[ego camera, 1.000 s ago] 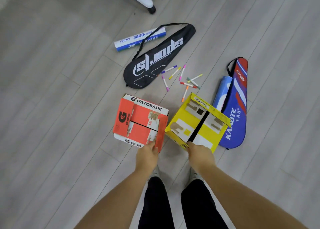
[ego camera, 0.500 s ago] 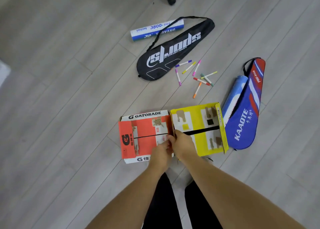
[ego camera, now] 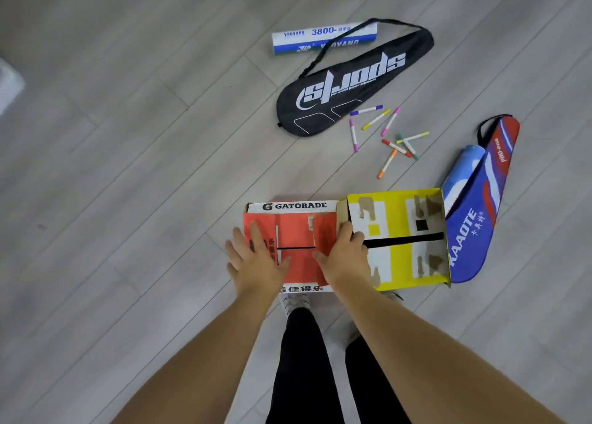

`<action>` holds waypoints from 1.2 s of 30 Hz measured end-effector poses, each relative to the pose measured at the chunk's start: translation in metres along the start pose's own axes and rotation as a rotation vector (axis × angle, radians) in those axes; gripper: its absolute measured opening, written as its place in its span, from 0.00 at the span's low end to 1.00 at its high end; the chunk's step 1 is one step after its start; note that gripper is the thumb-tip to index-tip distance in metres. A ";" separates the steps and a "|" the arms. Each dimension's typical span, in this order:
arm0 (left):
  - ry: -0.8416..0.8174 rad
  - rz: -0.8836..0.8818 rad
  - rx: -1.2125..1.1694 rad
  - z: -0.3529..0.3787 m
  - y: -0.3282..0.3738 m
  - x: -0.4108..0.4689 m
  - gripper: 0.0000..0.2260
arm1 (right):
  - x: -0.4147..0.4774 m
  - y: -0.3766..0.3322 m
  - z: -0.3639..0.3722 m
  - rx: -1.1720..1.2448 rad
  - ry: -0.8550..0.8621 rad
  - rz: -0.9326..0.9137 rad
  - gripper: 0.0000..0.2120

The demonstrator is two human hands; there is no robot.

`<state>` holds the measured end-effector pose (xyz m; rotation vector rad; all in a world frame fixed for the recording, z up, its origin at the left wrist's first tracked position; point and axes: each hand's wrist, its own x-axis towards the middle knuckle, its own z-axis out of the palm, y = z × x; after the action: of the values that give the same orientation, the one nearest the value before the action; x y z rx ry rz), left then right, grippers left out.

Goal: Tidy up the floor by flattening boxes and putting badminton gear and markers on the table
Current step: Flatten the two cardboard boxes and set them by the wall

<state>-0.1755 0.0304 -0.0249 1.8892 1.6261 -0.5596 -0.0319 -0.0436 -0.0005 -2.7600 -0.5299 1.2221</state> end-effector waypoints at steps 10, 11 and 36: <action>-0.093 -0.063 -0.312 0.022 -0.020 0.011 0.38 | 0.002 -0.016 0.027 -0.038 0.079 0.005 0.31; -0.085 -0.063 -0.330 0.023 -0.022 0.010 0.36 | 0.002 -0.015 0.024 -0.034 0.085 0.003 0.29; 0.010 -0.092 -0.594 -0.208 -0.033 -0.057 0.29 | -0.103 -0.147 -0.145 -0.200 0.064 -0.189 0.11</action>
<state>-0.2297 0.1291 0.1618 1.3841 1.6579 -0.0771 -0.0315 0.0692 0.2008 -2.8156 -0.9293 1.0903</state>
